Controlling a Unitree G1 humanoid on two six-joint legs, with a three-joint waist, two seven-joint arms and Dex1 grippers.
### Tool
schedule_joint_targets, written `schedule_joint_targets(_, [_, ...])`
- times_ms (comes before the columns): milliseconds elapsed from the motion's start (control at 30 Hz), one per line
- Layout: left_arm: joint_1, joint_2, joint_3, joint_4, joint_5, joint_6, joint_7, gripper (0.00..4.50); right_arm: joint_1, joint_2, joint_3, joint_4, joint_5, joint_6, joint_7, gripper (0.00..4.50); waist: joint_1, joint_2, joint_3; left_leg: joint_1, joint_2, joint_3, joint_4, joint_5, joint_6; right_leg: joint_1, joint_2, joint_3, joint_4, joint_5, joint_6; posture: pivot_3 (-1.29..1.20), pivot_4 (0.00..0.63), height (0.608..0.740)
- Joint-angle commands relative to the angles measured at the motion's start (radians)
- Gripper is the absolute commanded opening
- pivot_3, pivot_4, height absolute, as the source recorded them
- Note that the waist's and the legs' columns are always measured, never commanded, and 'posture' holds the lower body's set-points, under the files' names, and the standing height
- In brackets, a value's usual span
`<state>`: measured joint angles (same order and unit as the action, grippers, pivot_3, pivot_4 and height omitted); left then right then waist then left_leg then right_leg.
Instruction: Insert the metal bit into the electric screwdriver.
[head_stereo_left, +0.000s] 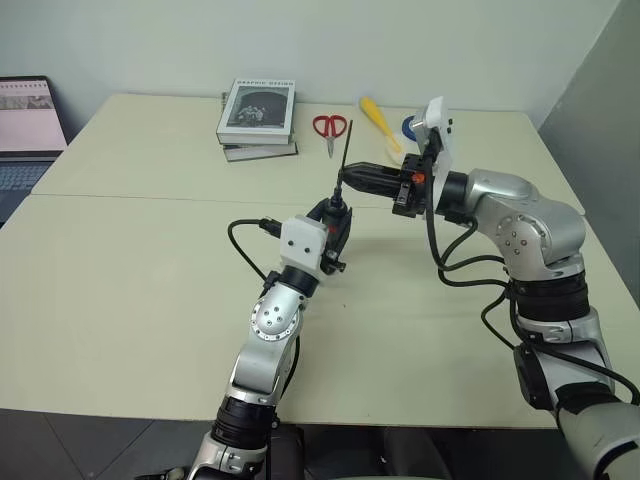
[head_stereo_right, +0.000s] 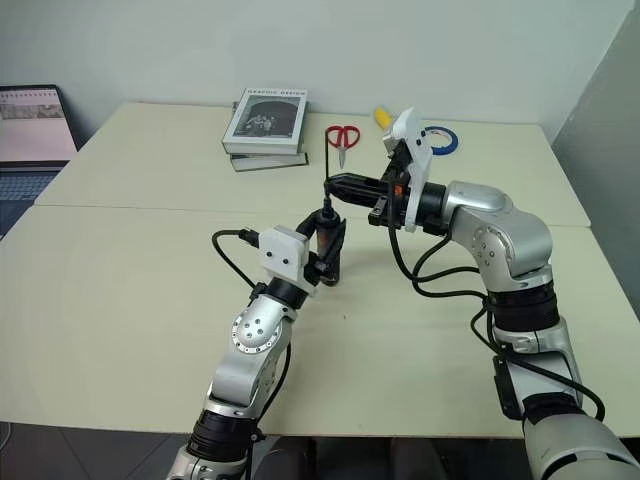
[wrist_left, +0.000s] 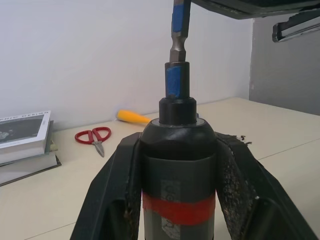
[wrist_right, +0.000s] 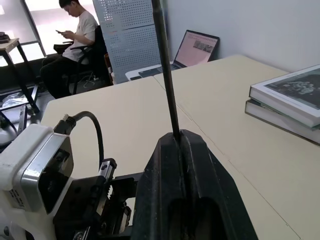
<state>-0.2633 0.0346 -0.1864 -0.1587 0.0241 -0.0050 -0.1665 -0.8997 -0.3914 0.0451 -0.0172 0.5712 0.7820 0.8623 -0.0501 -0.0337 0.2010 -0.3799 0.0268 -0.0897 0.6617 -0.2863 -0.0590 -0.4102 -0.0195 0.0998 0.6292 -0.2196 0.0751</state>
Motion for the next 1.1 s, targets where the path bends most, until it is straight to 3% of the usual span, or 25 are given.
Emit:
schedule_joint_targets(33, [-0.007,-0.003,-0.002,-0.012,0.004,-0.008,-0.002,1.66,-0.034,-0.006,0.019,0.004,0.033,0.014,0.077,0.00,0.000,0.000,0.000,0.000,0.000,0.000,0.000,0.000,0.000,0.000,0.000,0.000,0.000,0.000,0.000,0.00,0.150,0.740])
schedule_joint_targets(833, [-0.006,0.001,0.000,-0.015,0.005,-0.008,-0.003,1.66,-0.049,-0.006,0.037,0.024,0.006,0.005,0.116,0.00,0.000,0.000,0.000,0.000,0.000,0.000,0.000,0.000,0.000,0.000,0.000,0.000,0.000,0.000,0.000,0.00,0.150,0.740])
schedule_joint_targets(967, [-0.007,0.001,0.001,-0.013,0.004,-0.008,-0.003,1.66,-0.048,-0.008,0.038,0.018,0.012,0.000,0.122,0.53,0.001,0.000,0.000,0.000,0.000,0.000,0.000,0.000,0.000,0.000,0.000,0.000,0.000,0.000,0.000,0.00,0.150,0.740])
schedule_joint_targets(1100, [-0.010,0.003,0.004,-0.012,0.003,-0.007,-0.005,1.66,-0.054,-0.003,0.033,0.018,0.014,0.003,0.121,1.46,0.001,0.000,0.000,0.000,0.000,0.000,0.000,0.000,0.000,0.000,0.000,0.000,0.000,0.000,0.000,0.00,0.150,0.740])
